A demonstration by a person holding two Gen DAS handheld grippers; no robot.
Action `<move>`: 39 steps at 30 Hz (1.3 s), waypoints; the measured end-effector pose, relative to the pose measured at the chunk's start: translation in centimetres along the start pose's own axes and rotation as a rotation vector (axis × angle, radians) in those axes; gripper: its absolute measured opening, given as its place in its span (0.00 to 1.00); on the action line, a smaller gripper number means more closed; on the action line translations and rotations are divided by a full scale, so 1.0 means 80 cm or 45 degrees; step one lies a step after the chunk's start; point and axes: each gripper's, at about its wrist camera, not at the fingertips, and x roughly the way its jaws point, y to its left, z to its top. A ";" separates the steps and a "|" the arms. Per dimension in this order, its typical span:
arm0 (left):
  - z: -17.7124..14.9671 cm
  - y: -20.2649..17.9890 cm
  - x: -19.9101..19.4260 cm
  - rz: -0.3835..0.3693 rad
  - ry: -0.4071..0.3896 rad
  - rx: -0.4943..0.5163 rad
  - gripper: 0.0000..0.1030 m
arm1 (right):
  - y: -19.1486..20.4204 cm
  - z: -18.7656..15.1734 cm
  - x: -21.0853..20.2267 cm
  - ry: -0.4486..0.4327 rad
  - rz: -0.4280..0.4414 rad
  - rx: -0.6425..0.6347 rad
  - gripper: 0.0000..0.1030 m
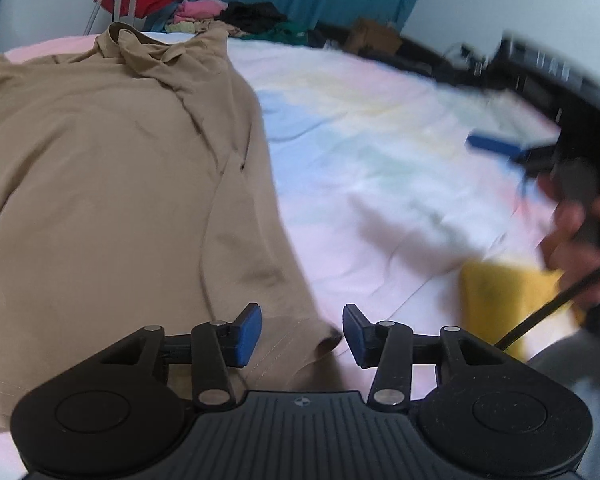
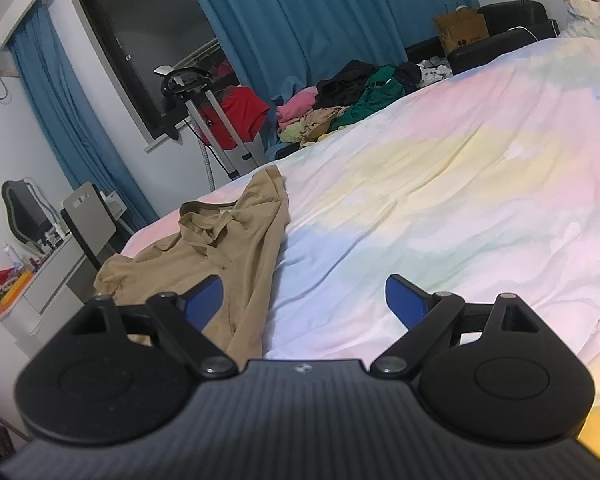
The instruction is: Fold clothes
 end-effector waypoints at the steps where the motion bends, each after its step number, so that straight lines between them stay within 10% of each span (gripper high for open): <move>1: -0.003 -0.001 0.002 0.011 0.009 0.016 0.46 | -0.001 0.000 0.000 0.002 0.002 0.002 0.87; 7: -0.013 -0.010 0.003 0.061 0.014 0.114 0.44 | 0.001 -0.002 0.001 0.013 0.011 0.003 0.87; 14: -0.012 -0.009 -0.011 0.061 -0.078 0.079 0.06 | 0.003 -0.005 0.002 0.032 0.014 0.006 0.87; 23: -0.027 0.098 -0.083 -0.128 -0.227 -0.729 0.05 | 0.009 -0.008 0.002 0.043 0.026 -0.018 0.87; 29: -0.061 0.130 -0.069 0.089 -0.006 -0.904 0.02 | 0.016 -0.012 0.006 0.061 0.037 -0.046 0.87; 32: -0.057 0.125 -0.073 0.083 0.004 -0.879 0.05 | 0.024 -0.016 0.007 0.076 0.043 -0.064 0.87; 39: 0.009 0.112 -0.093 0.062 -0.059 -0.704 0.51 | 0.036 -0.024 0.011 0.095 0.051 -0.101 0.87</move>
